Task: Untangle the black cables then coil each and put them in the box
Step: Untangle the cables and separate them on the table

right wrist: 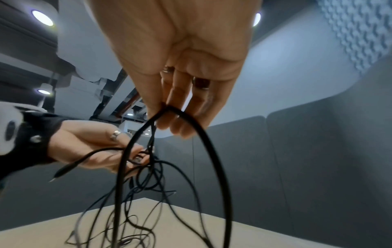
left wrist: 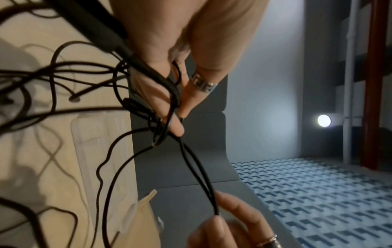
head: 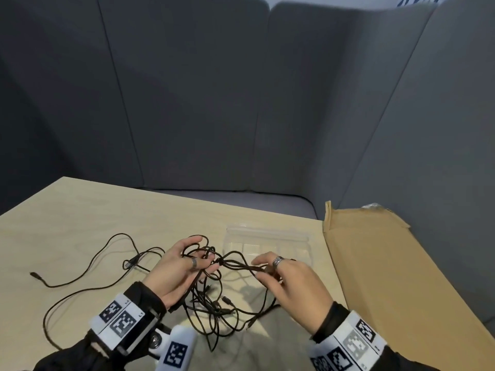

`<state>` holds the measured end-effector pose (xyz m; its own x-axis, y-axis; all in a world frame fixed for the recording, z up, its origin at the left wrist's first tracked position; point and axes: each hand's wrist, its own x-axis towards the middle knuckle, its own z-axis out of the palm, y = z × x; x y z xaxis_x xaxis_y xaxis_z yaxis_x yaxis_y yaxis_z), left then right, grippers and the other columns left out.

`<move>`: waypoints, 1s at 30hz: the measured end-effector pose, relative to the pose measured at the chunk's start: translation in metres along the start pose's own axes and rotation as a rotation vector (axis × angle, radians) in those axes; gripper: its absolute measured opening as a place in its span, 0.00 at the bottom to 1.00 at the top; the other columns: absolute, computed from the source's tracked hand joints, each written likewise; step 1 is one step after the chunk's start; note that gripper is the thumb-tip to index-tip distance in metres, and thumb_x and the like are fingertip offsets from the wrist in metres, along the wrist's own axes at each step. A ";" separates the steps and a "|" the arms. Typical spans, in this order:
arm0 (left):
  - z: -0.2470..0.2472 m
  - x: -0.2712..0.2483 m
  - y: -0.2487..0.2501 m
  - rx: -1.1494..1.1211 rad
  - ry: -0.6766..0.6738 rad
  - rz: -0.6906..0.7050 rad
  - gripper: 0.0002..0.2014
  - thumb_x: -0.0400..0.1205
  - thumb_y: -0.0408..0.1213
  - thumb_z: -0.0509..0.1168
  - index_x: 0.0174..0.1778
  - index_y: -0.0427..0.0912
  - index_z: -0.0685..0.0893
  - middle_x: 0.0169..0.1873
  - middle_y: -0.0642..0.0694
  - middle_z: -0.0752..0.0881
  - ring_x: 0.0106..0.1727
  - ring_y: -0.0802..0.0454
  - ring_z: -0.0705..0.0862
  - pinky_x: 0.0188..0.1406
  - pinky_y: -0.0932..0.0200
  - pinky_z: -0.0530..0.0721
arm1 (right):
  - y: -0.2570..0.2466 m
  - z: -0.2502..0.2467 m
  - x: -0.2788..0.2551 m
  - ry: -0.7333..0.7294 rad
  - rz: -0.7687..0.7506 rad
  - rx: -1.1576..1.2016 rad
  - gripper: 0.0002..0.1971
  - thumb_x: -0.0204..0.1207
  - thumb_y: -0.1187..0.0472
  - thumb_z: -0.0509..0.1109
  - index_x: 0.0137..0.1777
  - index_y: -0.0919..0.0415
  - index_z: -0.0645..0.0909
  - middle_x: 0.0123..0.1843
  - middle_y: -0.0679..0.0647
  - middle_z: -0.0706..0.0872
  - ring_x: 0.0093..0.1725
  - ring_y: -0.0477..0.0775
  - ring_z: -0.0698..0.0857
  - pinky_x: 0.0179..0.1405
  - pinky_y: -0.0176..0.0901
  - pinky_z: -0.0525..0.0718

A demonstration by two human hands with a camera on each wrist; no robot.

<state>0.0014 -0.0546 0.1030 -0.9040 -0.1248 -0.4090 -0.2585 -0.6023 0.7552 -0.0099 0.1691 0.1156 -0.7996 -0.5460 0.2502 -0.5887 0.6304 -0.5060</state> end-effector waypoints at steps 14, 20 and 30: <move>-0.004 -0.005 -0.016 1.316 -0.342 0.498 0.32 0.64 0.73 0.63 0.65 0.72 0.71 0.59 0.66 0.75 0.63 0.72 0.73 0.64 0.67 0.71 | 0.014 -0.003 -0.007 -0.005 -0.024 -0.185 0.17 0.76 0.36 0.52 0.50 0.41 0.78 0.43 0.41 0.76 0.41 0.40 0.75 0.38 0.44 0.80; 0.016 0.002 -0.061 1.212 -0.578 0.529 0.04 0.79 0.45 0.65 0.43 0.61 0.77 0.31 0.58 0.85 0.36 0.63 0.83 0.45 0.62 0.82 | -0.009 -0.029 -0.003 0.249 -0.191 0.025 0.09 0.73 0.44 0.66 0.39 0.45 0.83 0.49 0.37 0.81 0.53 0.42 0.78 0.52 0.48 0.78; -0.033 0.023 -0.056 1.363 -0.484 0.444 0.13 0.78 0.62 0.56 0.40 0.59 0.77 0.34 0.60 0.83 0.40 0.65 0.81 0.44 0.66 0.78 | 0.021 -0.143 -0.002 1.029 0.153 0.936 0.09 0.83 0.62 0.61 0.40 0.54 0.71 0.25 0.43 0.78 0.21 0.42 0.70 0.25 0.35 0.75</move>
<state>0.0060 -0.0494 0.0342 -0.9425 0.3328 -0.0291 0.1942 0.6168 0.7628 -0.0374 0.2624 0.2226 -0.8153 0.3956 0.4228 -0.5185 -0.1739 -0.8372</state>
